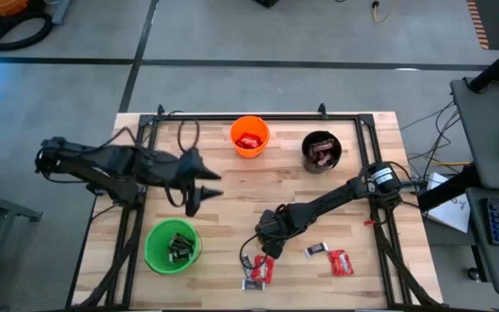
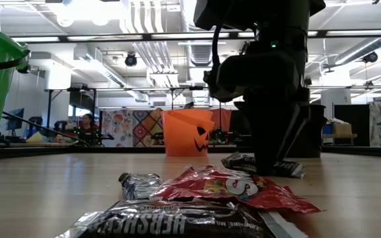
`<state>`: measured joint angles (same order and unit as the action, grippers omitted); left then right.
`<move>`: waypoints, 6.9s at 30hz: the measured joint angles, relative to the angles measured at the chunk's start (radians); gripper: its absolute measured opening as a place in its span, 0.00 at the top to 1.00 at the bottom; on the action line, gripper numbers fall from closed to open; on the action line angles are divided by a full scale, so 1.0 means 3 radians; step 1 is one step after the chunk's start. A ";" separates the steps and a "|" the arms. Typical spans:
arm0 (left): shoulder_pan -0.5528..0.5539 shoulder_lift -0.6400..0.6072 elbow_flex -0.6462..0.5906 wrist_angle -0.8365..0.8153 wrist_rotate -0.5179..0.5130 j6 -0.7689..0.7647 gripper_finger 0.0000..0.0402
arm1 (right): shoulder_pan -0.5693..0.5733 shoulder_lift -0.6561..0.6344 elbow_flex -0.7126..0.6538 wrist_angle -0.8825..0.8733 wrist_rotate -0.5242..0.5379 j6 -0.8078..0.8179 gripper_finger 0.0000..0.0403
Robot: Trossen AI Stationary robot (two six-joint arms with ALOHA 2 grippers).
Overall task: Sort candy
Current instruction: Put the black chocolate into the green bucket, then put the red candy into the orange bucket
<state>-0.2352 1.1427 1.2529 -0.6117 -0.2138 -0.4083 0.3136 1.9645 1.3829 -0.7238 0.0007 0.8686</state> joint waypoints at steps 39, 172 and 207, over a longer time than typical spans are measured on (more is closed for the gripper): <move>-0.0477 0.0924 -0.1036 0.3344 -0.0733 0.0174 0.48 | 0.0198 -0.1455 0.0014 0.1317 0.1309 -0.1476 0.94; -0.0624 0.0058 -0.0534 0.2107 -0.0450 0.0882 0.71 | 0.1492 -0.1502 -0.1890 0.0525 -0.0704 0.3248 0.54; -0.0493 0.0165 -0.0667 0.0516 -0.0476 -0.0755 0.71 | 0.1152 -0.2447 -0.0963 -0.0582 0.0347 0.2576 0.94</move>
<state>-0.3832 1.1923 1.0527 -0.4569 -0.3565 -0.6348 0.6592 1.2304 1.0941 -0.8983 0.1048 1.6415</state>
